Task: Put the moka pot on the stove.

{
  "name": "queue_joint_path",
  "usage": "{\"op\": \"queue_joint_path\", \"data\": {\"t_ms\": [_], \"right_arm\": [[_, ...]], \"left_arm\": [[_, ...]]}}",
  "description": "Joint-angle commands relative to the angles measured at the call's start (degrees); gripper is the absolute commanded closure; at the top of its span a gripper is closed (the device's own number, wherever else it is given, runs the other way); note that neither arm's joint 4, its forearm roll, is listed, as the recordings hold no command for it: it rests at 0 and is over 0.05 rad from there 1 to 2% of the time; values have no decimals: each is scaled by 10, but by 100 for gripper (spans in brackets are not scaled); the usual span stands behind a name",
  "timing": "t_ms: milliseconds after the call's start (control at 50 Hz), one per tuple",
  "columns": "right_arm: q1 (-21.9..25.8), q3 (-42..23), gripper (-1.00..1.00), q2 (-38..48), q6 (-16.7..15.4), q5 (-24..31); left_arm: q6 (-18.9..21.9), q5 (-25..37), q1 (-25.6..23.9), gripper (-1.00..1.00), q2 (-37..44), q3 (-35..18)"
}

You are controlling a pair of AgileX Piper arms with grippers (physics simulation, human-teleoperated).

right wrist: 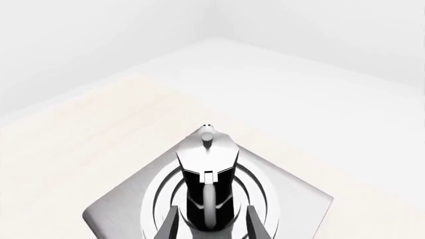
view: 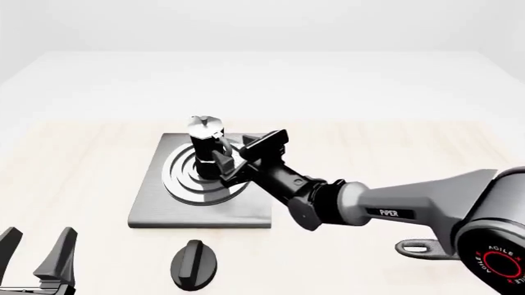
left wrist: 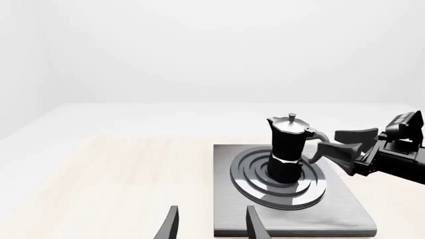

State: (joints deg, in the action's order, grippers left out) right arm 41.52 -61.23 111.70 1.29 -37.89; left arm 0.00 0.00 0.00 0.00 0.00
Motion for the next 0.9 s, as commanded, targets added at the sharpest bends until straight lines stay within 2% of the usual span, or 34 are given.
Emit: {"op": "queue_joint_path", "data": {"t_ms": [20, 460, 900], "right_arm": [[-1, 23, -100, -24, -4, -1], [-11, 87, -100, -71, -4, -24], [-39, 119, -100, -83, 6, -48]], "left_arm": [[0, 0, 0, -100, 0, 0], [0, 0, 0, -100, 0, 0], [0, 0, 0, -100, 0, 0]]}}
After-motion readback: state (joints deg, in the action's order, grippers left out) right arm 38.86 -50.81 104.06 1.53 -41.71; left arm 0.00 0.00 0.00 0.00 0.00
